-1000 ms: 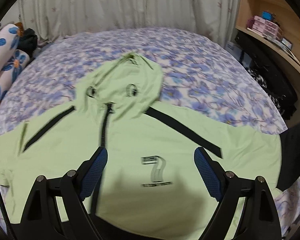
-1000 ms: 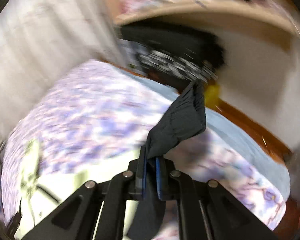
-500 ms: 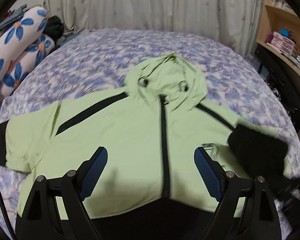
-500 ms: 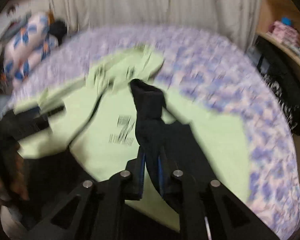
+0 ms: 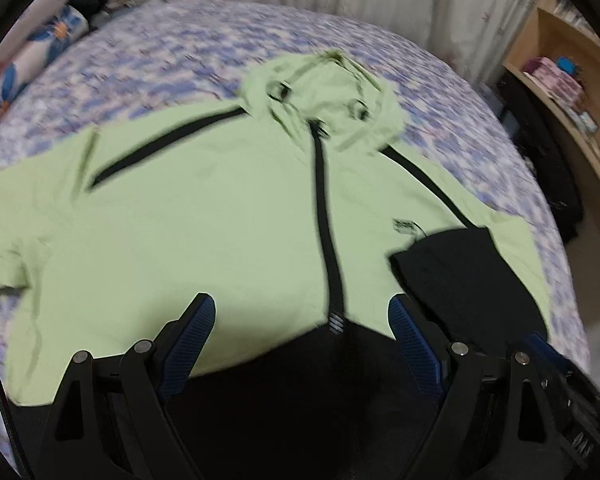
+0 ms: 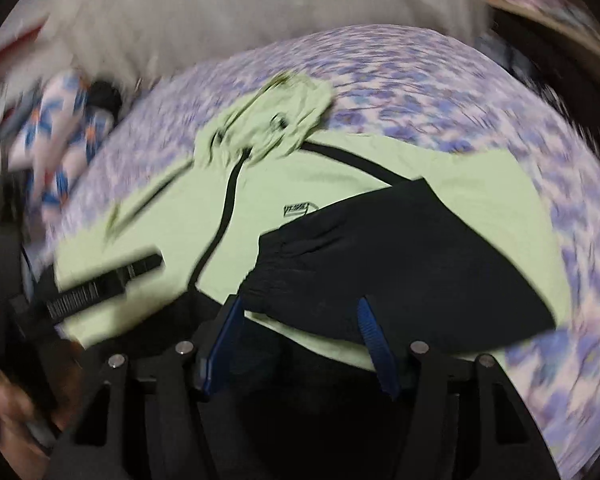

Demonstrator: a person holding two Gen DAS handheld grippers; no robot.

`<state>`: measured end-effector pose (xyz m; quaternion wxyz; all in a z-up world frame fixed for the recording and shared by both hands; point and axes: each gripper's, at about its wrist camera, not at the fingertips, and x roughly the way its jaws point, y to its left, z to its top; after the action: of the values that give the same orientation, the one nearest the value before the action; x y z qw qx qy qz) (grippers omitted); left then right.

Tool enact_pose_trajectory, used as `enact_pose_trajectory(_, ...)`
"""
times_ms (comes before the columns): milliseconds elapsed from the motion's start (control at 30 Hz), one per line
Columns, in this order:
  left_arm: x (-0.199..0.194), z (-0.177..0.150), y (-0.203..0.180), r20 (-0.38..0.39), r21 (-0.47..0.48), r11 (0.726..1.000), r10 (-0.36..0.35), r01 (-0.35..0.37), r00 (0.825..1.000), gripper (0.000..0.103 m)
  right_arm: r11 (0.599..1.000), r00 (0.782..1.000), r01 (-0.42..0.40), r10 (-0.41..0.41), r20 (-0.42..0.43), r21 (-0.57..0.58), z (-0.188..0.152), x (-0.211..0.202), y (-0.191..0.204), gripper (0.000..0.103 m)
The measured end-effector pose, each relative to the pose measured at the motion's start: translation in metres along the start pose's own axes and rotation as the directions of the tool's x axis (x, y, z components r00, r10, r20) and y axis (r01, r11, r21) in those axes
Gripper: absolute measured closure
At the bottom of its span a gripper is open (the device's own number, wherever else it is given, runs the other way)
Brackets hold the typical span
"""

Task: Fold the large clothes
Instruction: 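Lift the black sleeve with the right gripper and lay it across the jacket body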

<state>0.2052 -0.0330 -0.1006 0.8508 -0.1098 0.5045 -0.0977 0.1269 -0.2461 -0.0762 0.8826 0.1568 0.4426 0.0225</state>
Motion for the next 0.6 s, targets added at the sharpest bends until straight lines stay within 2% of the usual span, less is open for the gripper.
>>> enact_pose_trajectory(67,0.004,-0.004,-0.006,-0.03,0.002,0.998,-0.07,0.07,0.997,0.016,0.997,1.0,-0.014,0.013,0.018,0.073,-0.008,-0.004,-0.009,0.043)
enact_pose_trajectory(100,0.007,-0.007,-0.009,-0.049,0.002,0.992,-0.125,0.126,0.991,0.016,0.994,1.0,-0.022,0.019,0.025,0.104,-0.012,-0.006,-0.014,0.043)
enact_pose_trajectory(233,0.017,-0.016,-0.026,-0.076,-0.01,0.968,-0.251,0.251,0.965,0.019,0.987,0.997,-0.02,0.008,0.076,0.16,-0.035,-0.012,-0.031,0.043)
enact_pose_trajectory(367,0.038,-0.016,-0.044,-0.12,-0.029,0.944,-0.33,0.329,0.936,0.031,0.989,0.999,-0.002,-0.006,0.054,0.146,-0.049,-0.005,-0.039,0.043)
enact_pose_trajectory(433,0.05,-0.016,-0.051,-0.135,-0.036,0.942,-0.335,0.333,0.933,0.037,0.989,0.999,-0.013,0.006,0.045,0.15,-0.055,-0.002,-0.042,0.043)
enact_pose_trajectory(500,0.063,-0.012,-0.06,-0.152,-0.042,0.933,-0.36,0.358,0.921,0.057,0.988,0.999,-0.013,0.007,0.042,0.151,-0.06,-0.001,-0.046,0.043)
enact_pose_trajectory(533,0.068,-0.011,-0.065,-0.164,-0.045,0.927,-0.375,0.373,0.912,0.062,0.988,0.999,-0.01,0.004,0.037,0.152,-0.063,0.001,-0.049,0.043)
enact_pose_trajectory(567,0.072,-0.01,-0.07,-0.174,-0.046,0.929,-0.37,0.368,0.913,0.066,0.988,1.0,-0.009,0.005,0.03,0.156,-0.066,0.003,-0.052,0.043)
enact_pose_trajectory(600,0.075,-0.008,-0.075,-0.174,-0.036,0.934,-0.357,0.356,0.918,0.076,0.987,1.0,-0.011,0.007,0.024,0.163,-0.068,0.005,-0.056,0.043)
